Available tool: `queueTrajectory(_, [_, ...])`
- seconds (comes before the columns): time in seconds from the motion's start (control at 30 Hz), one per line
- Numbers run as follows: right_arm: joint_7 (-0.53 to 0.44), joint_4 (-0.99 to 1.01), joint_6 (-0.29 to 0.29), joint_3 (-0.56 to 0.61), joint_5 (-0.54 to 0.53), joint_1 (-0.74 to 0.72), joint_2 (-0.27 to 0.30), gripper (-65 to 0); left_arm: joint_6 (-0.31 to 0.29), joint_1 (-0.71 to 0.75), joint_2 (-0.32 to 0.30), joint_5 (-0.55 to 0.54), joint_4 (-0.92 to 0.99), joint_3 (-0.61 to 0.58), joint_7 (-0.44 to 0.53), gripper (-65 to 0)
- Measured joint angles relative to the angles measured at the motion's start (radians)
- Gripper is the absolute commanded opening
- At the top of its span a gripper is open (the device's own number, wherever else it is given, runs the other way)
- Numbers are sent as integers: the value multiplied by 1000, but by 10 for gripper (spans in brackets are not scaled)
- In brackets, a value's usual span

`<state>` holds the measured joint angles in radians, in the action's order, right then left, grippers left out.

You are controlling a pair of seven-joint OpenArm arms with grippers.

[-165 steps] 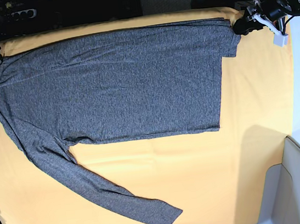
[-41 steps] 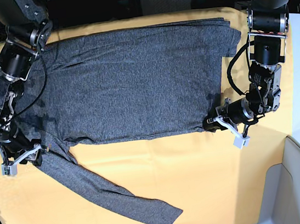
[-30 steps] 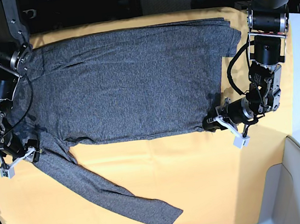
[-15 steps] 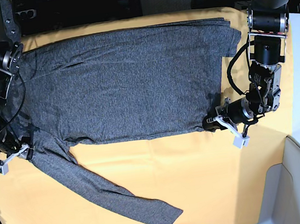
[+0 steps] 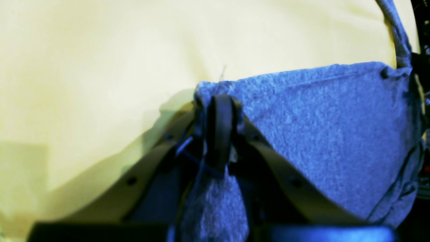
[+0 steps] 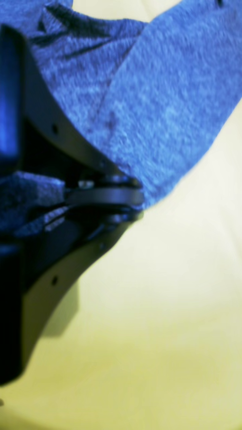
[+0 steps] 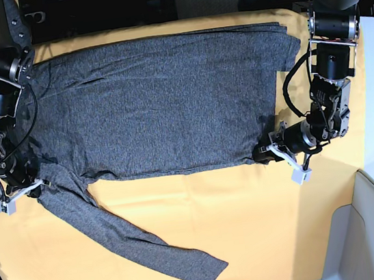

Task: Fold the T-shirt properly
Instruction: 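Lower both grippers and pinch the hem corners of the grey shirt, then lift the hem with both grippers and fold it onto the collar edge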

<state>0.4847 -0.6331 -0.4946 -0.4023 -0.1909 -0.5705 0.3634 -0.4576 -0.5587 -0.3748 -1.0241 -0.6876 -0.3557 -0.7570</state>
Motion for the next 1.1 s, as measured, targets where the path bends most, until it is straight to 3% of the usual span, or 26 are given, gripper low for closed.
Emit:
queueTrajectory(0.23, [26, -43, -3, 0, 6, 11, -4, -650, 1, 5, 0, 3, -19, 10, -4, -648])
queueTrajectory(0.43, [69, -226, -6, 2, 21, 113, -13, -650, 12, 78, 3, 31, -134, 129, -56, -648])
queueTrajectory(0.93, [63, -637, -13, 0, 12, 338, -14, -650, 12, 252, -8, 36, -487, 319, -220, -648])
queueTrajectory(1.1, [66, -675, -11, -111, 18, 394, -37, -650, 10, 319, -8, 29, -608, 397, -253, -648])
